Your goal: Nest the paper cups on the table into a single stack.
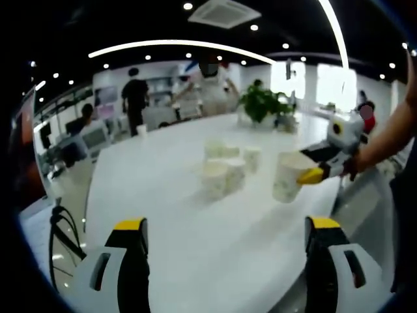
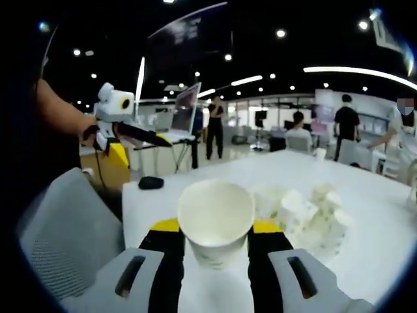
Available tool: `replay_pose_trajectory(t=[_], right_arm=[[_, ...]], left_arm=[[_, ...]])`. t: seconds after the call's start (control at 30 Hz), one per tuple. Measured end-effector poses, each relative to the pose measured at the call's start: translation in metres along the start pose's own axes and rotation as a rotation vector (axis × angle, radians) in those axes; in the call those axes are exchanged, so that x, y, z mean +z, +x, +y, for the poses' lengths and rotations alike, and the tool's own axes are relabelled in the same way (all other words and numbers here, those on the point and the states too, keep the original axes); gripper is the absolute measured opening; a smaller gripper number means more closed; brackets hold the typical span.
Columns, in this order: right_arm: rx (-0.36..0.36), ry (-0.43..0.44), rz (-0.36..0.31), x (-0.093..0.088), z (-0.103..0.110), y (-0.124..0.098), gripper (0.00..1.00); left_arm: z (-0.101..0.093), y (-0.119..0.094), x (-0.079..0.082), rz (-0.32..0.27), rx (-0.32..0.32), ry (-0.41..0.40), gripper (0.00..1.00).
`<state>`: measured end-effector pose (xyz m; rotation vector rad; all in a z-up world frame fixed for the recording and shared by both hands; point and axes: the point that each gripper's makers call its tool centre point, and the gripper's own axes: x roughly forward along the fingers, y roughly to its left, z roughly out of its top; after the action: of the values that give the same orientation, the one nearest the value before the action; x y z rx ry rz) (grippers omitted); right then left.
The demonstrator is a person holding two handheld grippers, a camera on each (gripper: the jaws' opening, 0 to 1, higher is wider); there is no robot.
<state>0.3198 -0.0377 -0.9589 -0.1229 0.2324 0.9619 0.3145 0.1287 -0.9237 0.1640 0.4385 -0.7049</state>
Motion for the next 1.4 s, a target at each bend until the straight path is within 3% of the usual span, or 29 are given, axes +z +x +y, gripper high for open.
replay_pose_trajectory(t=[0.3,0.47,1.13,1.3,1.4], right_arm=[[0.021,0.008,0.051,-0.020,-0.011,0.008,0.34],[0.065,0.015,0.089,-0.036,-0.006,0.014,0.34],[0.087,0.011,0.145,-0.059,-0.011,0.021,0.35],[0.094,0.002,0.168,-0.061,-0.012,0.023,0.40],[0.102,0.017,0.179,-0.061,-0.011,0.023,0.53]], left_arm=[[0.007,0.008,0.005,0.014,-0.009,0.005,1.00],[0.009,0.012,0.007,0.015,-0.008,0.004,1.00],[0.014,0.018,0.007,0.023,-0.014,0.006,1.00],[0.018,0.022,0.010,0.019,-0.014,0.003,1.00],[0.019,0.024,0.012,0.018,-0.018,0.005,1.00]])
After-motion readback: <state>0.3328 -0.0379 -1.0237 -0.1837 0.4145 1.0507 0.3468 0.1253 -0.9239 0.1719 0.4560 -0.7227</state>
